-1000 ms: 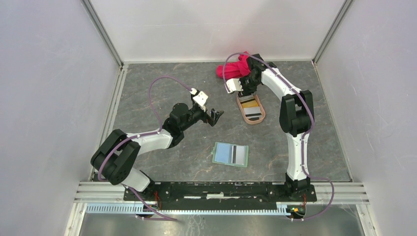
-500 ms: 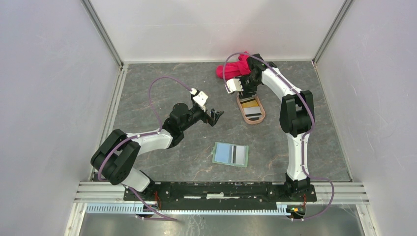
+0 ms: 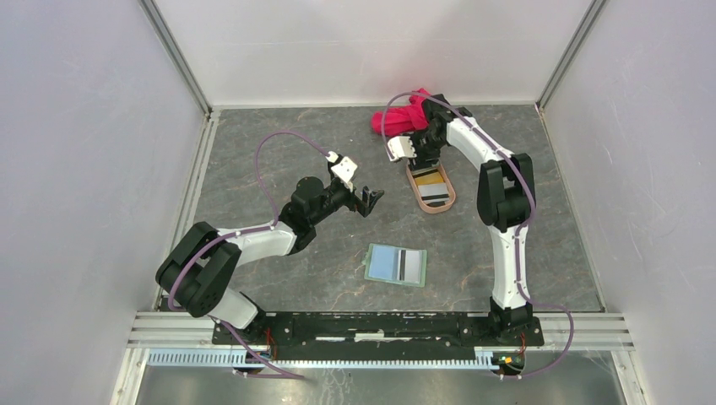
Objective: Put the credit cards into the card holder
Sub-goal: Pick up the credit card from the storage box.
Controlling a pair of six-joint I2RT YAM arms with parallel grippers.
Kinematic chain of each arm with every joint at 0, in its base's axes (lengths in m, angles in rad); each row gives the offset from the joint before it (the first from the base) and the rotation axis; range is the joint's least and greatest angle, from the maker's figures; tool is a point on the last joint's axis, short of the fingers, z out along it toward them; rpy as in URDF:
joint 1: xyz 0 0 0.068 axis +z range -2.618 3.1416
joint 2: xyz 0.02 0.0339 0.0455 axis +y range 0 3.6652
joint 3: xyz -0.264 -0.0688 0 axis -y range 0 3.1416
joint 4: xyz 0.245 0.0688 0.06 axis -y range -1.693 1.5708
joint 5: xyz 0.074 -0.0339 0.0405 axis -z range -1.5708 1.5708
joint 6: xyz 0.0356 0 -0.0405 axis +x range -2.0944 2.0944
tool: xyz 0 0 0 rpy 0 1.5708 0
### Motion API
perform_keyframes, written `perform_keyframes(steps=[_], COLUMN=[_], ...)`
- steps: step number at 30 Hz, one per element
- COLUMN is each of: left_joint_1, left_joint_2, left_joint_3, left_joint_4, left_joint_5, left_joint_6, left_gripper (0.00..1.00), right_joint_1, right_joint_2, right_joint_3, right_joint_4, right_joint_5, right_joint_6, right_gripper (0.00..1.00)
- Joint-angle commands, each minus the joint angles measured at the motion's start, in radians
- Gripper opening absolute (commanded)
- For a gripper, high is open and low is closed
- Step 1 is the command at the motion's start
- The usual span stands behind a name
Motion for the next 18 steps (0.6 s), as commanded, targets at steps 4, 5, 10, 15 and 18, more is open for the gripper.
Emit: perform_keyframes(steps=[4,5,10,15,18], left_joint_1=[0.006,0.006,0.006,0.006,0.005], left_joint_2=[-0.029,-0.029,-0.029,-0.029,-0.03], left_joint_3=[-0.001,-0.001,-0.001,-0.001,-0.003], left_joint_4=[0.057,0.056,0.056,0.057,0.056], left_joint_5=[0.001,0.001,0.001,0.001,0.002], left_joint_6=[0.034,0.034,0.034,0.033,0.034], left_gripper=[1.0,1.0,1.0,1.0,1.0], right_joint_1=[0.006,0.005,0.005,0.004,0.004], right_joint_2=[0.021,0.019,-0.001,-0.024,-0.034], right_joint_3=[0.042,0.043,0.05,0.058,0.058], right_joint_4=[0.01,0.01,0.017,0.018,0.016], right_joint_5=[-0.003,-0.004,0.002,0.002,0.002], right_joint_6=[0.008,0.009,0.016,0.019,0.021], right_gripper=[0.67,0.67,0.64,0.6,0.6])
